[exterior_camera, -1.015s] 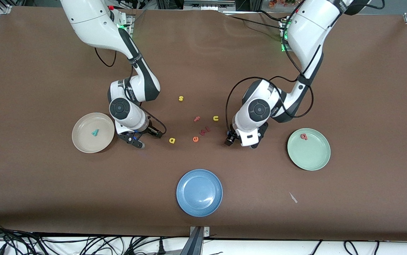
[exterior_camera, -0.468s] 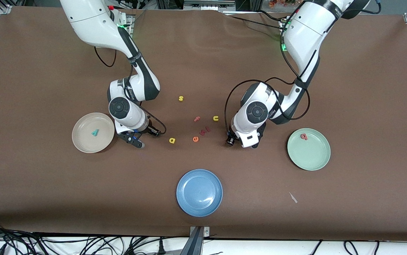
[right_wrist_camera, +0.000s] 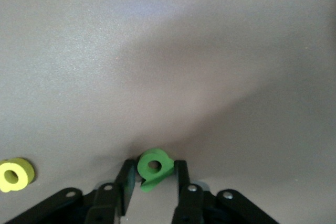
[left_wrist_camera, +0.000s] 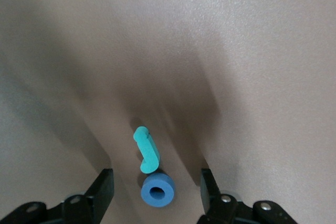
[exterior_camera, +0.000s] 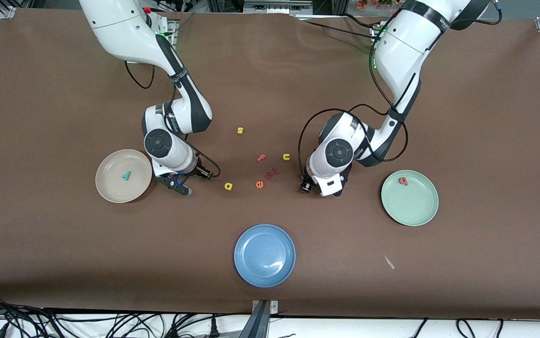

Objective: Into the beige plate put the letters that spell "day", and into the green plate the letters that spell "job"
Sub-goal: 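Grasp the green g with the right gripper while the left gripper reaches letters, then drop the g on the beige plate while the left gripper grasps blue o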

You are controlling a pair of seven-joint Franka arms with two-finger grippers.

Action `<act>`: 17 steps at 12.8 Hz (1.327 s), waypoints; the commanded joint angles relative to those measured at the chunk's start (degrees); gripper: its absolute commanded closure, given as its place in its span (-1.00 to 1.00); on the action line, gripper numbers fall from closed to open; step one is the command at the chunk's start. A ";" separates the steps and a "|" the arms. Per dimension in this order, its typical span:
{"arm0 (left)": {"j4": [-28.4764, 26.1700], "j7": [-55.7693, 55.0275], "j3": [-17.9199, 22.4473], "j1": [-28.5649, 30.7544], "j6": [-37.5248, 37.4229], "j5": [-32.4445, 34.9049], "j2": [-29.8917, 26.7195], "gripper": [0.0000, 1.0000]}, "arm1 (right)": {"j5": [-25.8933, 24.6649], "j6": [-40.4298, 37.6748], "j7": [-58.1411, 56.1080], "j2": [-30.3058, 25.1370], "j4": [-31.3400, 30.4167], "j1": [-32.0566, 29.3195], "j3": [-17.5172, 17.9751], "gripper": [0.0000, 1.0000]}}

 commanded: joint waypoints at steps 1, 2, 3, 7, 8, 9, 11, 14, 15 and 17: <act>1.21 -0.88 0.28 -0.43 -0.34 0.03 0.25 -0.43 | 1.11 -0.28 0.30 -1.20 -1.08 0.24 0.11 0.64; 1.29 -0.88 0.28 -0.43 -0.34 0.03 0.25 -0.43 | 1.11 -0.28 0.30 -1.20 -1.00 0.15 0.11 0.72; 1.30 -0.88 0.28 -0.43 -0.34 -0.05 0.25 -0.43 | 1.11 -0.28 0.22 -1.20 -0.91 0.15 0.11 0.79; 1.29 -0.88 0.28 -0.43 -0.34 -0.14 0.42 -0.33 | 0.32 -8.76 -1.80 -1.37 5.04 -0.20 -1.90 0.89; 1.21 -0.80 0.28 -0.43 -0.34 -0.14 0.42 -0.27 | 0.32 -13.15 -5.03 -2.07 6.46 -0.20 -3.83 0.89; 1.21 -0.80 0.28 -0.43 -0.34 -0.23 0.42 -0.18 | 0.49 -15.81 -10.02 -3.29 6.39 -0.29 -5.68 0.90; 1.21 -0.88 0.28 -0.43 -0.34 -0.41 0.42 -0.18 | 0.58 -19.68 -19.25 -6.28 4.55 -0.20 -9.55 0.90; 1.21 -0.80 0.20 -0.52 -0.34 -0.41 0.51 -0.19 | 0.23 -19.70 -30.07 -9.98 -0.46 -0.20 -14.38 0.90; 1.29 -0.80 0.20 -0.60 -0.34 -0.41 0.51 -0.19 | 0.23 -19.53 -33.85 -10.42 -1.69 -0.20 -16.05 0.90; 1.30 -0.88 0.20 -1.22 -0.34 -0.49 0.51 -0.18 | 0.23 -18.13 -40.53 -10.16 -3.45 -0.20 -18.60 0.89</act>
